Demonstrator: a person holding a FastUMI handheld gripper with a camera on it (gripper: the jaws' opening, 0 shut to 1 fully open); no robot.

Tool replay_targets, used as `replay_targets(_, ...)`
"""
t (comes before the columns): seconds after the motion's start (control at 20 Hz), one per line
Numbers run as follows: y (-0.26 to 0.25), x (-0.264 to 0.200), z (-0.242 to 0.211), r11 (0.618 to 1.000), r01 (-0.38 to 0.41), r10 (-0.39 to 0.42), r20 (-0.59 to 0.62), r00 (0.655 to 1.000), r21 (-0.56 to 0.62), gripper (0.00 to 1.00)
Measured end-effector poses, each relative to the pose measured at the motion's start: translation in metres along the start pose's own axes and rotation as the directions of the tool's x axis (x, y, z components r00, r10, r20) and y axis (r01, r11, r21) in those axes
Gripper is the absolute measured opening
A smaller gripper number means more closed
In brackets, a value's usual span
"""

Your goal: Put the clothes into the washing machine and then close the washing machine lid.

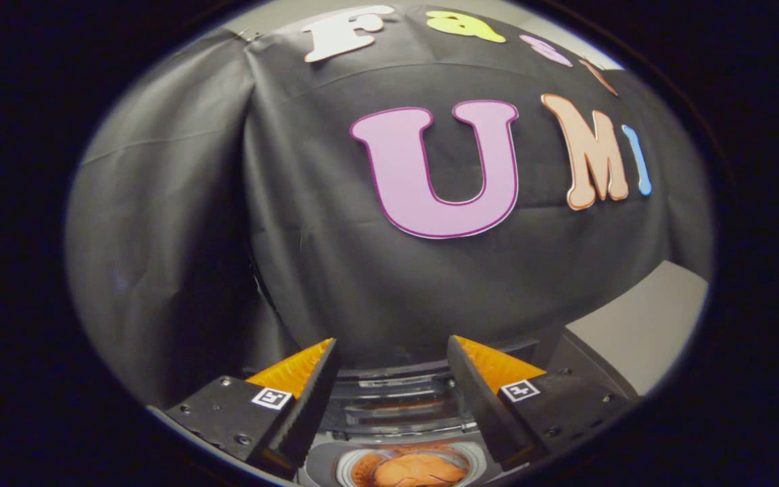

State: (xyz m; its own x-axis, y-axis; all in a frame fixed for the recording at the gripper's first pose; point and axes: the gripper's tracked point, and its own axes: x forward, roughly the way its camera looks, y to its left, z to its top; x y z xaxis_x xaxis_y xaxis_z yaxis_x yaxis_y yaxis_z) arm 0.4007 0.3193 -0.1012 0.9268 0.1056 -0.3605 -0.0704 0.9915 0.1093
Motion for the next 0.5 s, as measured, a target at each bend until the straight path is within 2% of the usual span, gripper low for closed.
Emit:
replay_targets(0.3, 0.027, 0.047, -0.017, 0.997, -0.066, 0.066, 0.009, 0.998, -0.047, 0.97)
replay_targets(0.5, 0.026, 0.070, -0.038, 0.993, -0.070, 0.067, -0.034, 0.997, -0.093, 0.97)
